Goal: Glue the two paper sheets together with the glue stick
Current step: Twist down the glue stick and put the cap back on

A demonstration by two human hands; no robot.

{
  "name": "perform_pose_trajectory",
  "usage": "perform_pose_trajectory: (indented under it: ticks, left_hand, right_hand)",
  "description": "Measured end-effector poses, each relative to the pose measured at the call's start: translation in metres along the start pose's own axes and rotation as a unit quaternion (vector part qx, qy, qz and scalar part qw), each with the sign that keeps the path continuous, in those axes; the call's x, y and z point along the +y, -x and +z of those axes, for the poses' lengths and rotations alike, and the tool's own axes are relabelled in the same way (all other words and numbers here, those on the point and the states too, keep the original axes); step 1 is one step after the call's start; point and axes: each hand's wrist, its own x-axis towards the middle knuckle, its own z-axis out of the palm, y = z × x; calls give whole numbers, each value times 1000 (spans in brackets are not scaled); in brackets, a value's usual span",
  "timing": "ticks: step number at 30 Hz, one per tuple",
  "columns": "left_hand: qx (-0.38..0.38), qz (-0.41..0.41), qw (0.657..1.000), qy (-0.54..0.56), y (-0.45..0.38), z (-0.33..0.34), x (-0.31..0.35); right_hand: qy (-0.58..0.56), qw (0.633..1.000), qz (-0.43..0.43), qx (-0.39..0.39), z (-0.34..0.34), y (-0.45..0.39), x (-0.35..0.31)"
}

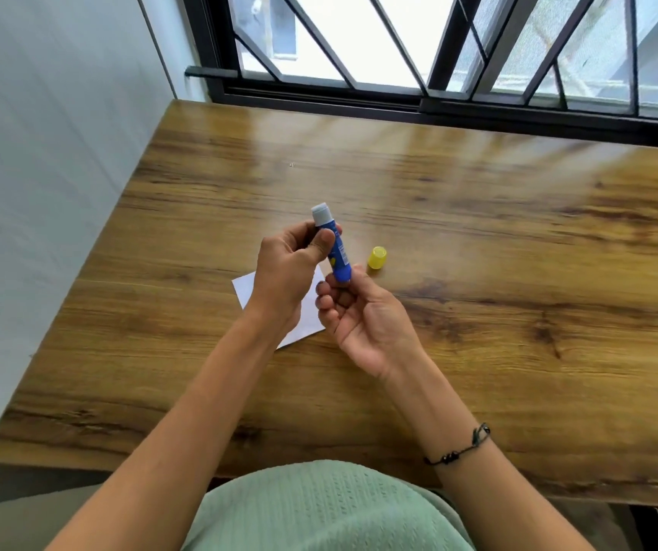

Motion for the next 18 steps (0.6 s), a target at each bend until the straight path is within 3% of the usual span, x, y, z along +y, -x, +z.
perform_pose_trajectory:
  ticks: [4,10,18]
  left_hand:
    - [25,9,1000,-17,6,5,0]
    - [51,15,999,-12,7,16,4]
    - [32,48,998,-9,2,29,16]
  right_hand:
    - [21,999,-22,-9,-7,3,-1]
    - [57,997,53,-29,-15,7,-21]
    - [-30,999,36,-8,-9,11,-39]
